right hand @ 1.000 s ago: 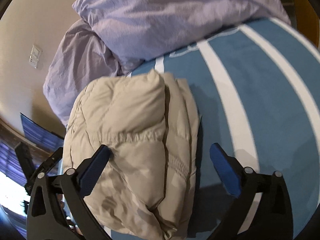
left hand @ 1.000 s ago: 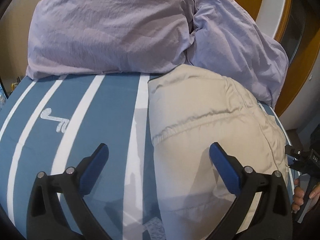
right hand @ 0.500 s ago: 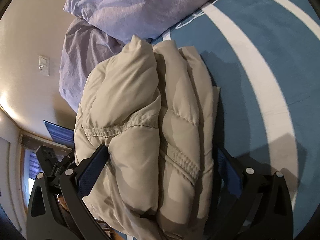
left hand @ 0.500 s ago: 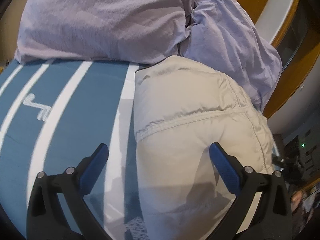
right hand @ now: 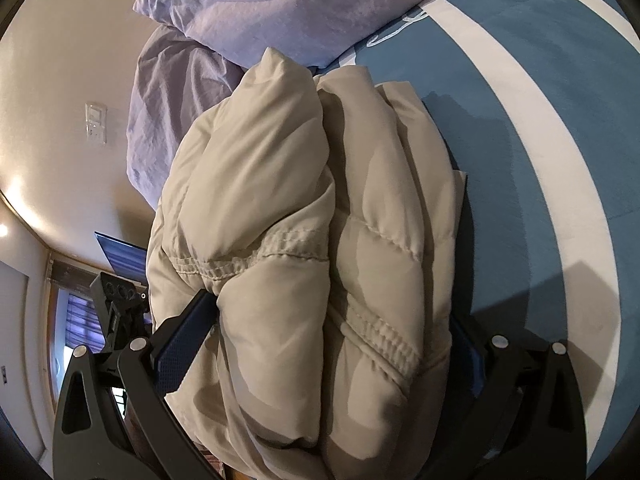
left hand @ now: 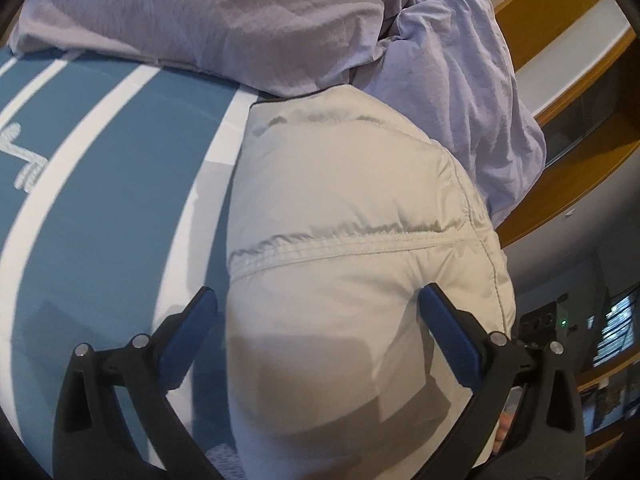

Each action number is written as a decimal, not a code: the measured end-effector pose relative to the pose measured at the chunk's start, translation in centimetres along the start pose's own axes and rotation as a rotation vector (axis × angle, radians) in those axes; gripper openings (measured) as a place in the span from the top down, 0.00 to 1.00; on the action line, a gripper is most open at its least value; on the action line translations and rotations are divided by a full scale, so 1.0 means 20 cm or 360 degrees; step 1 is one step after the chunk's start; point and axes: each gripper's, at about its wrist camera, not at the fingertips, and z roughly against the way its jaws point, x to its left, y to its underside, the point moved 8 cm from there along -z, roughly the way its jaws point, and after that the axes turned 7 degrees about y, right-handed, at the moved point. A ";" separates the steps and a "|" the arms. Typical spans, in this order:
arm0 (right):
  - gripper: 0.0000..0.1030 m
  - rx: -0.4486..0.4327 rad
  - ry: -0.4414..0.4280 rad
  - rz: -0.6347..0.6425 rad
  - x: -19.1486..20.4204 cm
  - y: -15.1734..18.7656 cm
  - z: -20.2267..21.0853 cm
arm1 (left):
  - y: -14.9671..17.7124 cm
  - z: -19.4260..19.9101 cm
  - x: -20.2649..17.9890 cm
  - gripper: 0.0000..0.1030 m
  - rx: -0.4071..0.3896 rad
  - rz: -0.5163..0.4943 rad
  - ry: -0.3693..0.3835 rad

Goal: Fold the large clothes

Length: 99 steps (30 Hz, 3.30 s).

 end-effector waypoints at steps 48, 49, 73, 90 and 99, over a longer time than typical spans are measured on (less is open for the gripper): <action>0.38 -0.0107 -0.0138 0.0204 0.50 -0.19 -0.46 | -0.55 0.26 0.42 0.27 -0.0317 0.0127 -0.0075; 0.37 -0.0111 -0.0115 0.0204 0.51 -0.19 -0.45 | -0.55 0.26 0.41 0.24 -0.0327 0.0109 -0.0110; 0.37 -0.0682 0.0560 0.0920 0.94 -0.19 -0.16 | -0.48 0.25 0.18 0.11 -0.0412 -0.0497 -0.0641; 0.44 -0.0760 0.0796 0.0966 0.87 -0.29 -0.40 | -0.42 0.16 0.18 0.11 -0.0406 -0.0584 -0.0592; 0.44 -0.0738 0.0769 0.0915 0.78 -0.29 -0.46 | -0.41 0.13 0.16 0.08 -0.0445 -0.0658 -0.0618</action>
